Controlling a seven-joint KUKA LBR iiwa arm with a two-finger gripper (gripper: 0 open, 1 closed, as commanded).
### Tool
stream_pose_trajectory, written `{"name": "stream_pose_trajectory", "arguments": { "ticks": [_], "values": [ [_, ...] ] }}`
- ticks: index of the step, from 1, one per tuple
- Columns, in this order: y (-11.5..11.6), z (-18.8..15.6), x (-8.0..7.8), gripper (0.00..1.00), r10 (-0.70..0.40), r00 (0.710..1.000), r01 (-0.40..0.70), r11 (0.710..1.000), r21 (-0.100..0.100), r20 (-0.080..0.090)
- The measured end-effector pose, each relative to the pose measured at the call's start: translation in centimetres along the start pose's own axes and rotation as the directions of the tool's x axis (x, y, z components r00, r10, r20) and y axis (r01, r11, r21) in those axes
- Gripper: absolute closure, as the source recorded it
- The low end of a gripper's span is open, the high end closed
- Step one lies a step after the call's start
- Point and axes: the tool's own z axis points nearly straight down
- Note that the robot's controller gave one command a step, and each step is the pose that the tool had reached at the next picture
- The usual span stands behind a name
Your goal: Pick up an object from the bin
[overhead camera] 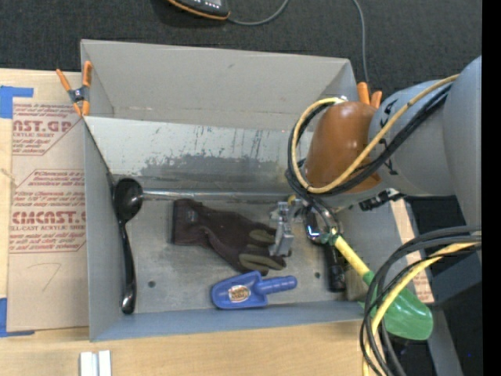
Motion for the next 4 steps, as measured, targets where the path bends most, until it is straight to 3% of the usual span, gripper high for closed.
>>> {"name": "stream_pose_trajectory", "arguments": {
  "ticks": [1,2,3,4],
  "values": [
    [0.1,-2.0,0.0,1.00,0.002,1.000,-0.002,1.000,0.000,-0.006],
    [0.3,-5.4,-0.6,1.00,-0.017,1.000,0.017,1.000,0.000,0.011],
    [-2.5,1.9,1.3,1.00,-0.295,0.956,0.295,0.956,0.002,0.009],
    [-1.7,-7.7,0.6,1.00,-0.188,0.982,0.188,0.982,0.000,0.013]
  ]
}}
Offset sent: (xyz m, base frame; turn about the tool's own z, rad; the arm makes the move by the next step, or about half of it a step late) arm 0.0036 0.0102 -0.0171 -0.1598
